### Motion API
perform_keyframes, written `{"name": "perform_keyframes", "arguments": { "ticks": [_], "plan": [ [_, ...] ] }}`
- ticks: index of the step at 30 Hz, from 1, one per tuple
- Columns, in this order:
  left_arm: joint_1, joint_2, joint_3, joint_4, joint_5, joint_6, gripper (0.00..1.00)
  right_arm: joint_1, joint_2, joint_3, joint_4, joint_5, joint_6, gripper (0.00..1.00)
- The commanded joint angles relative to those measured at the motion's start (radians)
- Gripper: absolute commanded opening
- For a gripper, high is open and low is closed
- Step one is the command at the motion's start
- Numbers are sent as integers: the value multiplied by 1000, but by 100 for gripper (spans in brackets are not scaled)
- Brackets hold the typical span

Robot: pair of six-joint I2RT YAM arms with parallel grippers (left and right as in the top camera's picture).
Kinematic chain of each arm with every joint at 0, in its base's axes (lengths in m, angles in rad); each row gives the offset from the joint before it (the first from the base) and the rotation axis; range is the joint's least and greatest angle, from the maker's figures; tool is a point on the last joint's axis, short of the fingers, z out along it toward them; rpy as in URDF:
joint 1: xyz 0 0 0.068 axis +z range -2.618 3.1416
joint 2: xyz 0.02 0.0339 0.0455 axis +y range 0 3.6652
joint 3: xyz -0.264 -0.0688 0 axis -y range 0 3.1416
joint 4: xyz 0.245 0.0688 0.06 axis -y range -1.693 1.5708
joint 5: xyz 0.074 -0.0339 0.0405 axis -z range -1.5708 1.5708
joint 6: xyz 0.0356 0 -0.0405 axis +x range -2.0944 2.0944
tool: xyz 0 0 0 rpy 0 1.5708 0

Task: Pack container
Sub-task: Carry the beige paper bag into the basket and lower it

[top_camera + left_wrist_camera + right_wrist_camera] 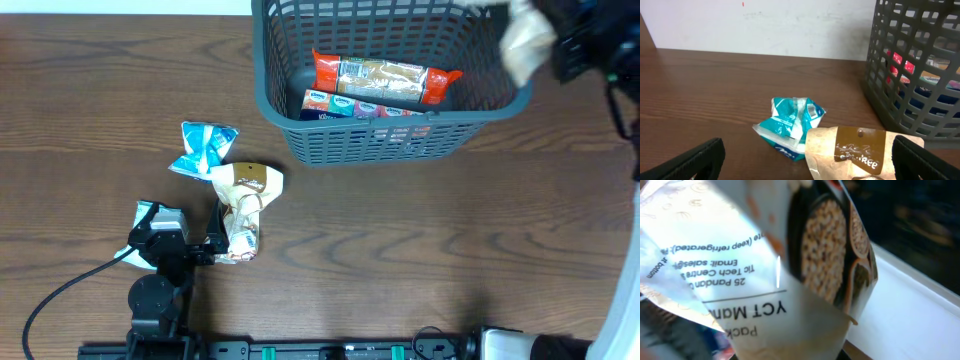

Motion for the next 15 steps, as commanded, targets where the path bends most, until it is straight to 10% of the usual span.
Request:
{"name": "perform_keyframes", "arguments": {
  "ticks": [1, 15],
  "plan": [
    [-3, -7, -16, -44, -8, 4, 99, 74, 38, -1, -31, -128, -135, 1],
    [-3, -7, -16, -44, -8, 5, 99, 238, 197, -1, -108, 62, -216, 1]
  ]
}}
